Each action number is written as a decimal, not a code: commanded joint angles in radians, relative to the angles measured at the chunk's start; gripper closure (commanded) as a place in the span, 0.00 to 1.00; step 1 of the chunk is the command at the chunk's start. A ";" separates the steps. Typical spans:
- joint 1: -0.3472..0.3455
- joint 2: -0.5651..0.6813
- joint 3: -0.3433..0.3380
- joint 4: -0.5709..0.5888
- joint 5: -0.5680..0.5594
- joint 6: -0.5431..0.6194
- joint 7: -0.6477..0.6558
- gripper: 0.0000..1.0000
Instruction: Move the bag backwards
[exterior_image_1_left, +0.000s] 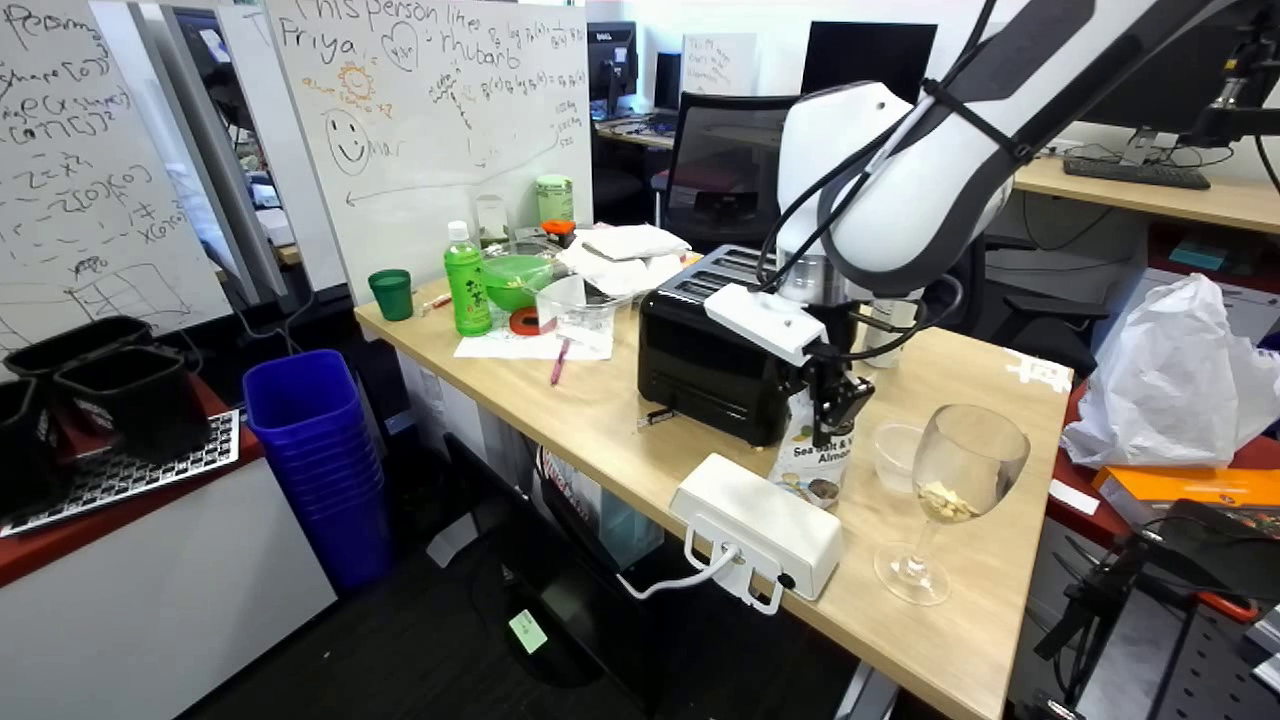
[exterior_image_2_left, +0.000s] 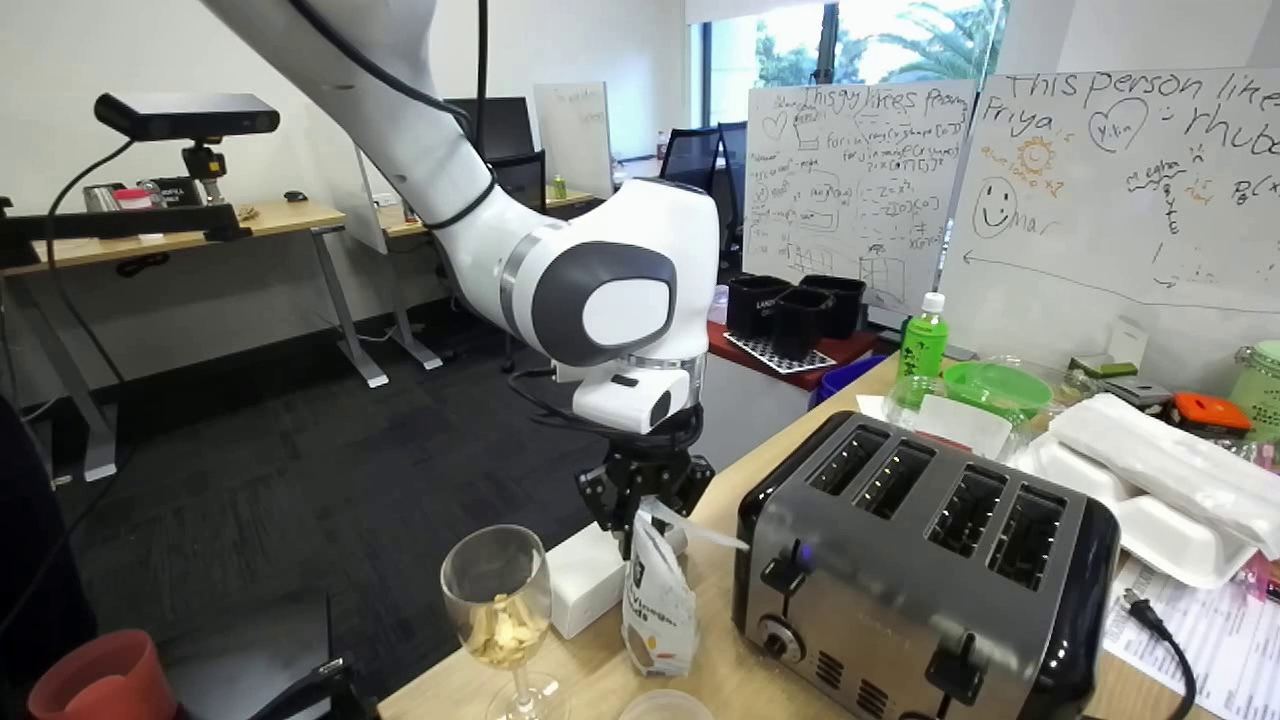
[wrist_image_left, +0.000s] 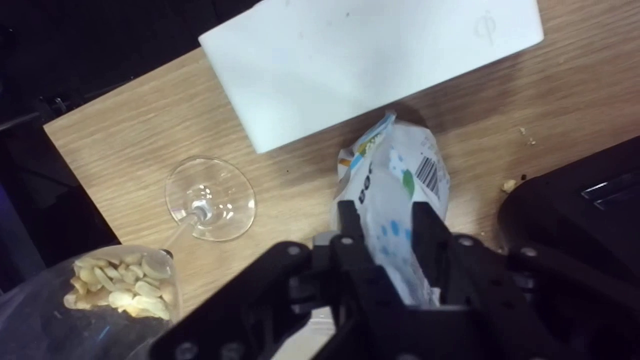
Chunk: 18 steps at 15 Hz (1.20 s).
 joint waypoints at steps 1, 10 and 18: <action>-0.002 -0.002 -0.005 -0.004 0.022 0.024 -0.068 0.96; 0.011 -0.102 -0.031 -0.007 -0.070 -0.085 -0.098 1.00; -0.017 -0.229 -0.116 -0.018 -0.541 -0.234 0.138 1.00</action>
